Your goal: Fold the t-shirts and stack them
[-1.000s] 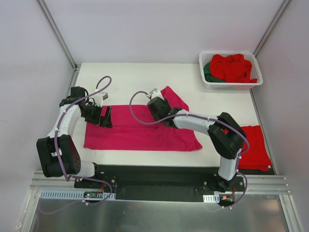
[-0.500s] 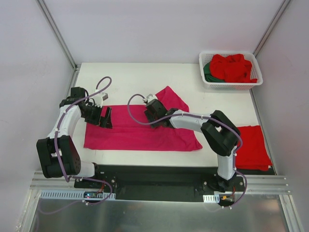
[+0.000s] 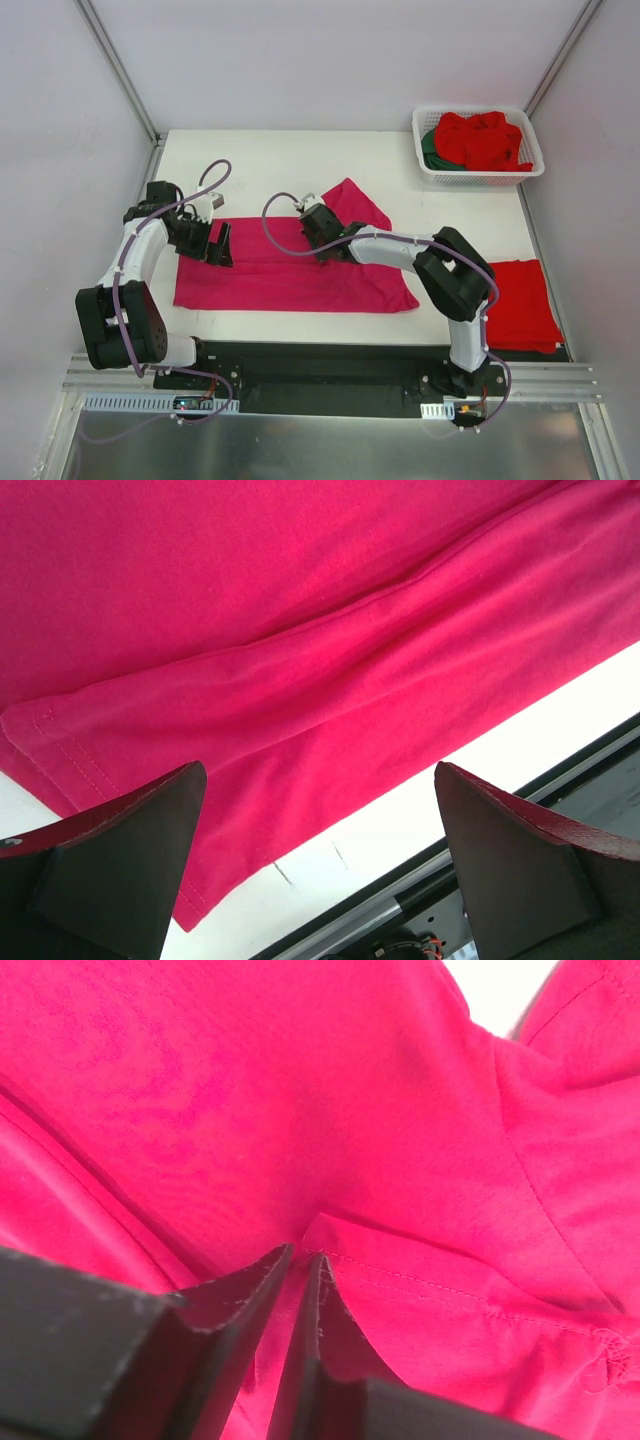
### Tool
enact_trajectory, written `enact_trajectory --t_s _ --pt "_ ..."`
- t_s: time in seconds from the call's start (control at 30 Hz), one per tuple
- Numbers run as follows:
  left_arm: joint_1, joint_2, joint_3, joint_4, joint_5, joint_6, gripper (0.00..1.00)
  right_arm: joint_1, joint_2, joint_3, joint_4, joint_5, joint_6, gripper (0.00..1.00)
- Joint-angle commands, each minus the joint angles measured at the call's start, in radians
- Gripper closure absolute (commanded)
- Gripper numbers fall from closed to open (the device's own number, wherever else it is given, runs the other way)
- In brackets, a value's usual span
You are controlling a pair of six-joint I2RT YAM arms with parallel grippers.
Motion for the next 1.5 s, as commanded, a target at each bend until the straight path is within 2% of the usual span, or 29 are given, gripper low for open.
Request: enact_trajectory --t_s 0.0,0.07,0.7,1.03,1.07,1.1,1.17,1.2,1.27,1.3,1.47 --pt "0.001 -0.034 -0.005 -0.011 0.011 0.006 0.01 0.008 0.010 0.043 -0.014 0.014 0.003 0.89" --pt "0.003 -0.035 -0.006 -0.011 0.013 0.004 0.01 0.010 0.010 0.045 -0.017 0.025 0.002 0.99" --pt "0.001 -0.061 -0.025 -0.011 0.002 0.006 0.01 0.011 -0.020 0.091 -0.018 0.140 -0.057 0.99" --pt "0.003 -0.063 -0.025 -0.014 0.001 0.009 0.01 0.010 -0.002 0.126 -0.037 0.131 -0.074 0.99" --pt "0.001 -0.061 -0.023 -0.014 -0.001 0.009 0.01 0.013 0.004 0.127 -0.044 0.129 -0.071 0.94" --pt "0.001 -0.063 -0.023 -0.014 -0.002 0.007 0.01 0.013 0.004 0.127 -0.055 0.126 -0.069 0.74" --pt "0.001 -0.061 -0.020 -0.017 -0.001 0.010 0.01 0.015 -0.005 0.114 -0.060 0.138 -0.064 0.58" --pt "0.003 -0.058 -0.019 -0.017 -0.002 0.009 0.01 0.016 -0.014 0.108 -0.058 0.157 -0.061 0.41" --pt "0.001 -0.055 -0.014 -0.015 -0.004 0.009 0.00 0.016 -0.030 0.094 -0.061 0.184 -0.057 0.22" --pt "0.003 -0.052 -0.013 -0.015 -0.004 0.010 0.01 0.013 -0.049 0.091 -0.064 0.207 -0.058 0.09" --pt "0.001 -0.044 0.026 -0.015 -0.013 0.010 0.01 -0.010 -0.125 0.100 -0.096 0.240 -0.069 0.07"
